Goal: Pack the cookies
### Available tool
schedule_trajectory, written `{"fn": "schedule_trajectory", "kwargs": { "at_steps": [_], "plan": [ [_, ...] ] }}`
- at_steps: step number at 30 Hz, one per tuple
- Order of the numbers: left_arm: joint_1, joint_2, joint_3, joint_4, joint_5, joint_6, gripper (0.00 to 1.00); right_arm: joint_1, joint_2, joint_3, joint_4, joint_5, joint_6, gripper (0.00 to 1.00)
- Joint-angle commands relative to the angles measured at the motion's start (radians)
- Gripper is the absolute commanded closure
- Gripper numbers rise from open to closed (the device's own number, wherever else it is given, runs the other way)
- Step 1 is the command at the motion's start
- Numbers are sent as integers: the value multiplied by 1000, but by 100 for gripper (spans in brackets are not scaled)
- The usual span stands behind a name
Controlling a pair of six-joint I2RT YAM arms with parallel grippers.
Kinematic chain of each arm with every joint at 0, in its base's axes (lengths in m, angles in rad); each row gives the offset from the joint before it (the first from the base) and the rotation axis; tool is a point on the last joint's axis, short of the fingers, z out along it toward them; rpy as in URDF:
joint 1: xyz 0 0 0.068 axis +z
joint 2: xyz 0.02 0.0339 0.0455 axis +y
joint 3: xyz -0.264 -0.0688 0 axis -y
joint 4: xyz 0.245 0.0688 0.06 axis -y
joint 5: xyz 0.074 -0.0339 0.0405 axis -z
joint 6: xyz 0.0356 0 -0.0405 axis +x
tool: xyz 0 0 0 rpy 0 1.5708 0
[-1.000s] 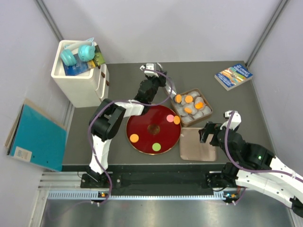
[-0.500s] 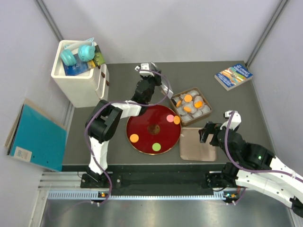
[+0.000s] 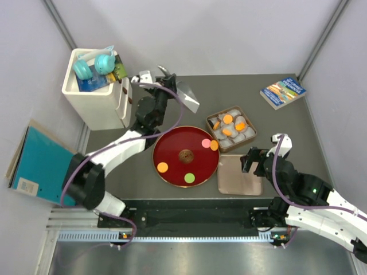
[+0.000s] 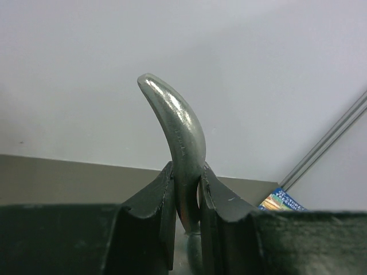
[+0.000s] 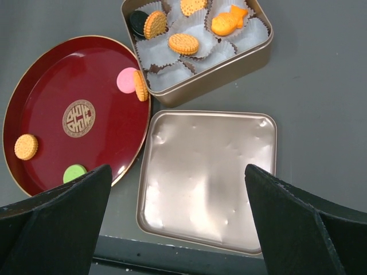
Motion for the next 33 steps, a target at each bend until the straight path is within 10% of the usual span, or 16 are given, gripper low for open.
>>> {"fn": "schedule_trajectory", "kwargs": {
  "at_steps": [1,15,23,33],
  "plan": [
    [-5,-194,-117,-207,-68,-25,100,0,8,10,44,-10,-19,1],
    [-76,-524,-309,-817,-220,-188,100,0,38,41,65,-28,-24,1],
    [-76,-511,-432,-744,-67,-260,100,0,57,10,56,-45,11,1],
    [-76,-368,-460,-635,-91,-280,65,1,11,-10,9,-58,49,2]
  ]
}}
